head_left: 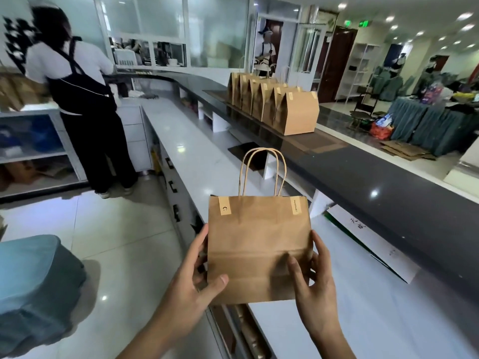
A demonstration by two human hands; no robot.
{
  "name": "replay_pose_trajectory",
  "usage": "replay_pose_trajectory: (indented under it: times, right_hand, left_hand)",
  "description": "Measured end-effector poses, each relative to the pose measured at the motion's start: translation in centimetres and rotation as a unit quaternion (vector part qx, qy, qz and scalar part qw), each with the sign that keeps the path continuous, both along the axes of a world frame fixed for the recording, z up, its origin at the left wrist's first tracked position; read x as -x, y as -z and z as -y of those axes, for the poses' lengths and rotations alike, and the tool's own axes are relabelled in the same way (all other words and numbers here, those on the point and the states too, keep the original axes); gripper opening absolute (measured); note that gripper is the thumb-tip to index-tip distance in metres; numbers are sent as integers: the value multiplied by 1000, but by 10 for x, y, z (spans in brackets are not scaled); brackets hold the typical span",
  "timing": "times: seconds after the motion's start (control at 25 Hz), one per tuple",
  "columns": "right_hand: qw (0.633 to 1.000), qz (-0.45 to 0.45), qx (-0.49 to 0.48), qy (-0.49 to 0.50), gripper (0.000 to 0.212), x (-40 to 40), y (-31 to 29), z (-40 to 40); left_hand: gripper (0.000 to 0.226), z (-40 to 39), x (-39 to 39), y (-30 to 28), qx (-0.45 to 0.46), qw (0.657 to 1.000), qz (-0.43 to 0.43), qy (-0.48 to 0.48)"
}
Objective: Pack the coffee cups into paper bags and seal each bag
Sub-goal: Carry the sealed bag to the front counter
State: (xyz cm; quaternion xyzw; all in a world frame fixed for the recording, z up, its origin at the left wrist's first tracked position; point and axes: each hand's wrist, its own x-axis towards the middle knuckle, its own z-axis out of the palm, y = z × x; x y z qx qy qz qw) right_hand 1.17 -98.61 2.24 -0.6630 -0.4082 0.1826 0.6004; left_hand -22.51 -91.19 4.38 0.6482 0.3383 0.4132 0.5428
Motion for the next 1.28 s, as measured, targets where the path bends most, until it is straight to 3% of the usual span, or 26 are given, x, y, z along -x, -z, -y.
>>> replay_pose_trajectory:
  times: [0.56,0.92,1.28]
  right_hand:
    - [998,8,-31,-45,62,3,-26,-178]
    - [998,-3,-55,-38,61,-46,-56,-310]
    - [997,62,-30,19,64,-108,-78,-396]
  left_hand:
    - [88,-141,13,-27,-41,997,-16,-65]
    - [90,-279,-37,-47,-67,997,-10,-44]
    - [90,-374,-102,-57,-91,996,8,-24]
